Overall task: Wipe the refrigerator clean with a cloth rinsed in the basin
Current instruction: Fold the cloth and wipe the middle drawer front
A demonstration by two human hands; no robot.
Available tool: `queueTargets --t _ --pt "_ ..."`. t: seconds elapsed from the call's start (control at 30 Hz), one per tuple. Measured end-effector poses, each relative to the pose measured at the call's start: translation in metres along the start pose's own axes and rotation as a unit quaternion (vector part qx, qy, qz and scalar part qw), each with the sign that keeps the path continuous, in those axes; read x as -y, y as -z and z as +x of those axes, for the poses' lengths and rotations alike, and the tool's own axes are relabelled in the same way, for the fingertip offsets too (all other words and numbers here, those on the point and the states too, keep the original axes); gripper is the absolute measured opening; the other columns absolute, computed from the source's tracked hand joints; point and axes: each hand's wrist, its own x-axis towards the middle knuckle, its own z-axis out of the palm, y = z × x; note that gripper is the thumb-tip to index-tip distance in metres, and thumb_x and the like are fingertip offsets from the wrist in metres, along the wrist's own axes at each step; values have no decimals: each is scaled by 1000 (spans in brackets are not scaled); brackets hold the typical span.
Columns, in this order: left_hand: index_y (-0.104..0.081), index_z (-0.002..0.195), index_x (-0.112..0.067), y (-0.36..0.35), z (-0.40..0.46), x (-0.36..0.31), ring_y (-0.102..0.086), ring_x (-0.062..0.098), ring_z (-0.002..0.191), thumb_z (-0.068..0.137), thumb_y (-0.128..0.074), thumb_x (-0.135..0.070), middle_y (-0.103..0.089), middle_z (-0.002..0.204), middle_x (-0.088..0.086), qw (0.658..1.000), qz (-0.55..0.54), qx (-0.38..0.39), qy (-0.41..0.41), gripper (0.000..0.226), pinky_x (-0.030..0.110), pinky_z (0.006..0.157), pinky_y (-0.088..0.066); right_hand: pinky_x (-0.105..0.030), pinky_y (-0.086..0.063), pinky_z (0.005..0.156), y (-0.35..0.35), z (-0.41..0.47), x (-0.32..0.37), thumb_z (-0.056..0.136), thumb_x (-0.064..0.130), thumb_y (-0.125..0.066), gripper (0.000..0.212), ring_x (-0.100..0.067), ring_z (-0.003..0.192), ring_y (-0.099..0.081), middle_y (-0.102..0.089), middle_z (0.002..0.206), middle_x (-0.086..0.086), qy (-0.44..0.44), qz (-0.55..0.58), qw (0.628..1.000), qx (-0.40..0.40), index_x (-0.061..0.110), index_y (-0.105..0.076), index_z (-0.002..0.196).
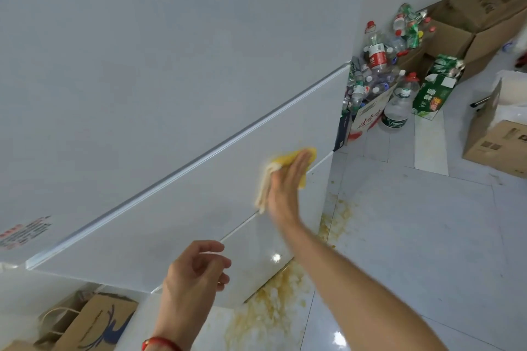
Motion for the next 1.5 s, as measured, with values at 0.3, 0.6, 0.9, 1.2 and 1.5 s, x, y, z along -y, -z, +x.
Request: queueTargets --t 0.3,0.6,0.9,1.2,1.5 --pt "-67 116 -8 81 -22 86 -69 51 93 97 -61 1 -77 98 18 967 -137 11 215 22 51 74 -59 -49 -2 130 49 107 -15 99 63 -15 78 -10 160 1 10 173 10 -145 68 978 -132 29 8 165" --pt "-57 133 -9 135 -7 118 -69 37 102 97 -55 -1 -70 122 21 909 -359 -105 182 37 45 83 -55 -45 0 130 -125 -104 -14 109 50 -25 70 -8 159 9 16 172 10 -256 100 959 -76 26 9 165" --pt "-58 127 -14 139 -3 100 -67 31 99 94 -62 0 -63 126 20 920 -334 -118 168 36 38 75 -54 -36 3 129 -128 -144 -3 113 38 -27 68 -17 159 15 19 171 -5 -188 77 979 27 14 11 164" --pt "-56 128 -14 142 -3 104 -67 37 100 93 -63 1 -66 113 20 932 -300 -113 168 38 44 77 -57 -47 -5 130 -75 -23 13 104 60 -20 79 -17 161 -2 9 174 1 -188 96 966 -150 19 9 165" --pt "-58 117 2 173 19 114 -61 29 73 84 -52 1 -63 90 16 904 -246 -163 309 34 37 58 -53 -43 -5 130 -228 -204 108 108 55 -24 75 -22 161 -1 11 174 1 -384 215 897 -45 19 9 165"
